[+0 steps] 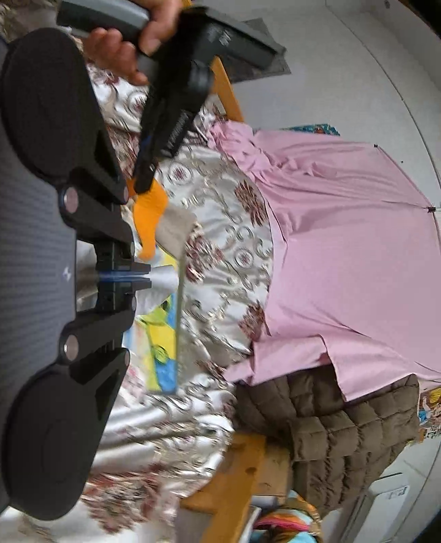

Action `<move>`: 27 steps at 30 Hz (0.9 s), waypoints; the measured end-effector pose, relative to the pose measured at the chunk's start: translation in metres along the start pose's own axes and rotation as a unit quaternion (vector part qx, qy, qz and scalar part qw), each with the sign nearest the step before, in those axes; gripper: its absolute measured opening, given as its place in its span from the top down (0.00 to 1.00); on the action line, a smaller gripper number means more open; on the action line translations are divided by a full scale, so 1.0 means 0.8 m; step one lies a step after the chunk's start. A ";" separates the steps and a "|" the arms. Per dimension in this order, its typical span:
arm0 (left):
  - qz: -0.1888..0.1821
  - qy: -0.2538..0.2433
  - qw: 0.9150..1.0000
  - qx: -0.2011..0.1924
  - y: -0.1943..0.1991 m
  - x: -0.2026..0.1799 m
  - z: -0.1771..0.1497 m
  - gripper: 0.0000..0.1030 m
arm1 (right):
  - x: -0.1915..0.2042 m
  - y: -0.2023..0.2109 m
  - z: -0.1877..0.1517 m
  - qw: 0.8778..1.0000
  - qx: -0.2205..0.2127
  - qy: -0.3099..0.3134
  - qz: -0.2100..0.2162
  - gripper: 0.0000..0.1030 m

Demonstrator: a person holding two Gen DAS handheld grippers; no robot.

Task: Organize soft objects
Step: 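Carry the orange foam piece and grey cloth over the frog-picture tray with both grippers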

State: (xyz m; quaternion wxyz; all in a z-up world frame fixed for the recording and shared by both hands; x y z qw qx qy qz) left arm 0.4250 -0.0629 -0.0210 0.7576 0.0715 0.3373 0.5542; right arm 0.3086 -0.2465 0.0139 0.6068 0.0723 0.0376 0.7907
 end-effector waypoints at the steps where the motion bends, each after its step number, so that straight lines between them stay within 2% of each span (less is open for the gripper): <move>1: -0.002 0.003 1.000 -0.006 -0.006 -0.002 0.008 0.86 | -0.007 -0.012 0.005 1.000 0.002 -0.001 -0.003 0.99; 6: -0.005 0.016 0.999 -0.045 -0.046 -0.011 0.042 0.86 | -0.039 -0.076 0.020 1.000 0.012 -0.013 -0.021 0.99; 10: 0.002 0.000 0.999 -0.051 -0.087 -0.018 0.051 0.86 | -0.059 -0.130 0.021 0.999 0.028 -0.015 -0.032 0.99; 18: 0.023 -0.051 0.998 -0.037 -0.147 -0.019 0.028 0.85 | -0.092 -0.211 0.009 0.995 0.080 -0.028 -0.053 0.99; 22: 0.021 -0.064 0.997 -0.026 -0.161 -0.020 0.007 0.84 | -0.104 -0.229 -0.012 0.991 0.108 -0.046 -0.060 0.99; 27: 0.019 -0.090 0.995 -0.025 -0.163 -0.026 -0.007 0.81 | -0.110 -0.232 -0.032 0.989 0.125 -0.053 -0.066 0.99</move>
Point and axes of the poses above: each gripper's, at about its wrist camera, not at the fingertips, and y roughly against the way its jaws point, x to its left, z to its top, the point moved 9 cm from there along -y, roughly the way its jaws point, and after that the axes turned 9 degrees about -x, right-handed, at the moved point
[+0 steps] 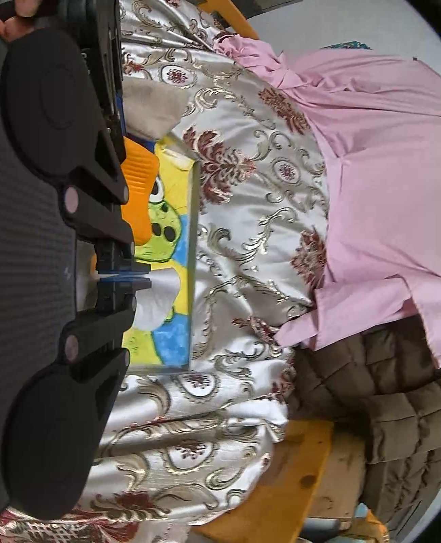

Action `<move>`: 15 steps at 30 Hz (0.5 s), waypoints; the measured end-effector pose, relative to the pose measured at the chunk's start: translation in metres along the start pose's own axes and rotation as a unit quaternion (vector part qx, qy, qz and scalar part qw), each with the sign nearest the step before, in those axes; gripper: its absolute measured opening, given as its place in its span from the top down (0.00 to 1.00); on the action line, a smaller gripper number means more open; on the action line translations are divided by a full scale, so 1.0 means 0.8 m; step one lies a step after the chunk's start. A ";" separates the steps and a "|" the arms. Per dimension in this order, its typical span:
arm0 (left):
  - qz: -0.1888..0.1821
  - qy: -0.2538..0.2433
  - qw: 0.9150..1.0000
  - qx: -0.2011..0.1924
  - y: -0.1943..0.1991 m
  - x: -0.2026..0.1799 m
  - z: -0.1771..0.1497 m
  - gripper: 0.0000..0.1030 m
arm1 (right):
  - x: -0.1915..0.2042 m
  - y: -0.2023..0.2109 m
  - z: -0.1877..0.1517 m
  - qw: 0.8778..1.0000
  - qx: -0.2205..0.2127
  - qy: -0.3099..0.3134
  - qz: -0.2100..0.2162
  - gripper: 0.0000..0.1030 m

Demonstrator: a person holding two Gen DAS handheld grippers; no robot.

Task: Organize soft objects
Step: 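Carry the orange foam piece and grey cloth over the frog-picture tray with both grippers, then open both grippers to drop the foam piece and grey cloth into the tray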

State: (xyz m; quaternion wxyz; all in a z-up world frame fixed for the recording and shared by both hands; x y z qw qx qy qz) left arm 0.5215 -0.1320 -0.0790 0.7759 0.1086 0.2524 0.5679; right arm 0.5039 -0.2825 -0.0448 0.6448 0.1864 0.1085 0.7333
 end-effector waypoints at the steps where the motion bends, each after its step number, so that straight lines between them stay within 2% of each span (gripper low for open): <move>1: -0.001 -0.004 1.000 0.000 0.001 -0.001 -0.001 0.81 | -0.001 0.000 -0.003 1.000 0.002 -0.001 0.000 0.98; 7: 0.001 -0.013 1.000 0.001 0.006 -0.005 -0.003 0.77 | -0.005 0.004 -0.010 1.000 0.007 -0.001 -0.002 0.89; 15: 0.004 -0.015 1.000 0.001 0.021 -0.011 0.001 0.72 | -0.005 0.019 -0.005 1.000 0.006 0.005 -0.004 0.61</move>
Point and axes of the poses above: each gripper's, at about its wrist camera, not at the fingertips, and y roughly against the way its jaws point, x to its left, z to its top, the point moved 9 cm from there along -y, roughly the way its jaws point, and after that the axes turned 9 degrees about -x, right-handed, at the moved point
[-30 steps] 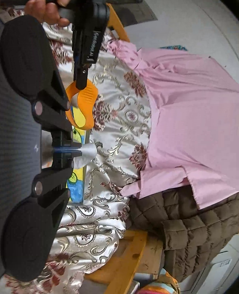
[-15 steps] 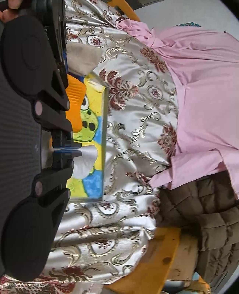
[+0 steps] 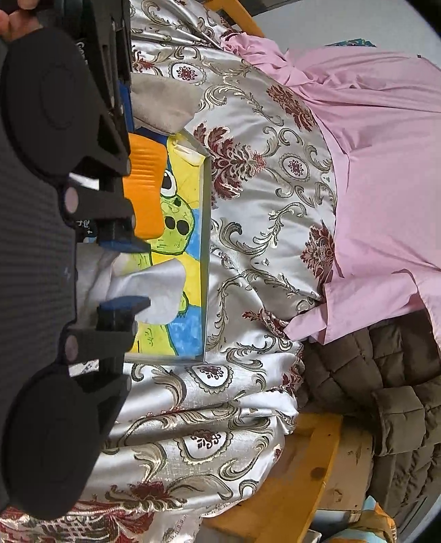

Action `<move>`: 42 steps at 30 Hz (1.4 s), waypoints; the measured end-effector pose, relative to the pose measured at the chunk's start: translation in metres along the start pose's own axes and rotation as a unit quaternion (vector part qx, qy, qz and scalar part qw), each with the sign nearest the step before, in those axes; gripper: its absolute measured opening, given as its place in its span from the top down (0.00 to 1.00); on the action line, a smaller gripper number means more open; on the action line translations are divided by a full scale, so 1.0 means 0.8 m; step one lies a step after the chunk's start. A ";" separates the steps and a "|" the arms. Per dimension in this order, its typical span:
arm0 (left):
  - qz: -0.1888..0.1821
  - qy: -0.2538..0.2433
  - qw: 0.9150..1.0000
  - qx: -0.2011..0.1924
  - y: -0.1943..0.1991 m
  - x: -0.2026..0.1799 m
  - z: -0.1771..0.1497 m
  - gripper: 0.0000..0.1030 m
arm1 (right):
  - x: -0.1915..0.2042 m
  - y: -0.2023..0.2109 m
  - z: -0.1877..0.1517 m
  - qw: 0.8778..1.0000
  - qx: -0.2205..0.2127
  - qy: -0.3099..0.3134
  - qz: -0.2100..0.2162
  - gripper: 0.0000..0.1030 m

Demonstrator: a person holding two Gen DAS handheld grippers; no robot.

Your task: Organize soft objects

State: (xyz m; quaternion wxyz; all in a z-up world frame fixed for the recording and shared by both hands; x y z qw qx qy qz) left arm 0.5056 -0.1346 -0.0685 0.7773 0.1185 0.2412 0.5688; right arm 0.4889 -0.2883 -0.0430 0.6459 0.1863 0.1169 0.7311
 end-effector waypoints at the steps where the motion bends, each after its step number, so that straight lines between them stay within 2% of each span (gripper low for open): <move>1: 0.002 0.001 1.000 -0.002 0.004 0.000 0.001 0.72 | 0.000 0.004 0.002 1.000 -0.002 0.001 0.000 0.55; 5: 0.007 -0.002 1.000 -0.012 0.027 -0.002 0.011 0.71 | 0.004 0.032 0.015 1.000 -0.015 0.008 0.003 0.42; 7: 0.007 -0.009 1.000 -0.014 0.041 -0.005 0.016 0.69 | 0.007 0.050 0.021 1.000 -0.022 0.014 0.008 0.42; 9: 0.007 -0.008 1.000 -0.022 0.058 -0.007 0.021 0.63 | 0.013 0.071 0.028 0.999 -0.034 0.023 0.014 0.41; 11: 0.007 -0.005 0.999 -0.032 0.079 -0.008 0.026 0.56 | 0.016 0.092 0.034 0.999 -0.045 0.023 0.018 0.37; 15: 0.009 -0.004 0.998 -0.055 0.124 -0.009 0.033 0.50 | 0.026 0.137 0.045 0.997 -0.065 0.022 0.030 0.28; 20: 0.010 -0.005 0.996 -0.091 0.184 -0.013 0.038 0.31 | 0.039 0.195 0.056 0.995 -0.091 0.017 0.039 0.17; 22: 0.012 -0.006 0.994 -0.104 0.208 -0.014 0.040 0.29 | 0.045 0.216 0.057 0.994 -0.100 0.016 0.039 0.13; 26: 0.015 -0.006 0.991 -0.132 0.254 -0.015 0.040 0.20 | 0.055 0.252 0.056 0.993 -0.112 0.013 0.043 0.09; 34: 0.023 -0.010 0.985 -0.172 0.332 -0.015 0.026 0.10 | 0.075 0.317 0.047 0.988 -0.148 0.015 0.043 0.02; 42: 0.041 -0.018 0.979 -0.201 0.399 -0.004 -0.002 0.01 | 0.101 0.374 0.022 0.983 -0.175 0.031 0.040 0.00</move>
Point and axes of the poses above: each gripper's, at about its wrist camera, not at the fingertips, and y roughly against the way its jaws point, x to its left, z to its top, the point moved 9 cm from there along -y, roughly the way its jaws point, and after that the axes turned 9 degrees about -x, right-handed, at the moved point
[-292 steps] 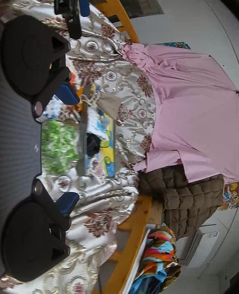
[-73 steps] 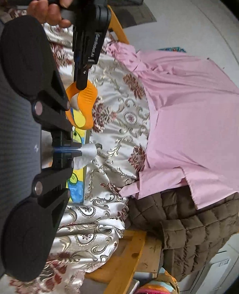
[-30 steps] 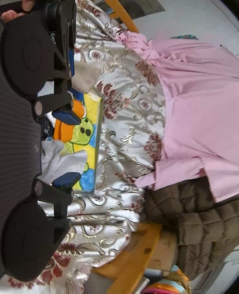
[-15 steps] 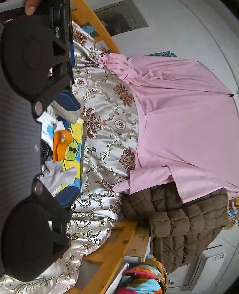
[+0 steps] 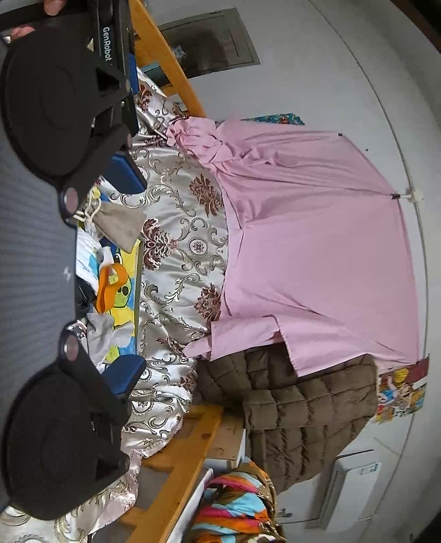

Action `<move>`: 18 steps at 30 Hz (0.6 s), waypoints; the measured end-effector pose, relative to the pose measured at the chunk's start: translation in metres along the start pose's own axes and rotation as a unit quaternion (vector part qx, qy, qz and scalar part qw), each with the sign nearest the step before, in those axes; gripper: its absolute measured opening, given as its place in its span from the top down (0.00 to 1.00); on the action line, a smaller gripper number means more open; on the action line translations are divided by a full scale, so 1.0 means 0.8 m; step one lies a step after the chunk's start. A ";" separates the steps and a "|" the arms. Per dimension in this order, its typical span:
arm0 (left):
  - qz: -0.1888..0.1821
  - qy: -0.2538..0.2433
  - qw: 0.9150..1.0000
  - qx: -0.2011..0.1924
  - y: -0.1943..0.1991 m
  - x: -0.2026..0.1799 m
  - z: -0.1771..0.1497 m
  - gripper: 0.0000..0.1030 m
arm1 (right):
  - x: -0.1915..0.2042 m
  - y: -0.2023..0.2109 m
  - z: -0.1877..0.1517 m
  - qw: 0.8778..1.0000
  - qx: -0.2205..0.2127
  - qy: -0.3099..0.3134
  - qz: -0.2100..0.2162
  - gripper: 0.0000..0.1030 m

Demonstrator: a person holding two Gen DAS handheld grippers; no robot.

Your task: Organize soft objects

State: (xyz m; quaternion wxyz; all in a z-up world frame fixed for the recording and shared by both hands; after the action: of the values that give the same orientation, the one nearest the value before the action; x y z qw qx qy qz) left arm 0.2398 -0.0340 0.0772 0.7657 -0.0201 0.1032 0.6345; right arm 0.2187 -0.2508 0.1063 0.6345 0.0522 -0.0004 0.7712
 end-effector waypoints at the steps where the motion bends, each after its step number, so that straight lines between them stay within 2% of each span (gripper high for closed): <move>1: 0.002 0.001 1.000 -0.001 0.009 0.004 -0.001 0.01 | 0.004 0.008 -0.002 1.000 -0.002 0.001 0.000 0.00; 6: 0.010 0.003 1.000 -0.008 0.050 0.020 -0.007 0.01 | 0.026 0.040 -0.015 1.000 -0.008 0.010 0.000 0.00; 18: 0.053 -0.012 0.998 -0.016 0.137 0.050 -0.036 0.01 | 0.072 0.105 -0.040 1.000 -0.017 0.022 -0.006 0.00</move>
State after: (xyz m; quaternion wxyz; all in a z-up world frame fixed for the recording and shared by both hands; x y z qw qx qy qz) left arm 0.1363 0.0212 0.0524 0.7317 -0.0191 0.0846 0.6760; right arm 0.1228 -0.2084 0.0847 0.6394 0.0246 0.0005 0.7685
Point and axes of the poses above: each gripper's, at about its wrist camera, not at the fingertips, and y roughly against the way its jaws point, x to its left, z to its top, the point moved 9 cm from there along -y, roughly the way its jaws point, and after that the axes turned 9 degrees about -x, right-handed, at the moved point
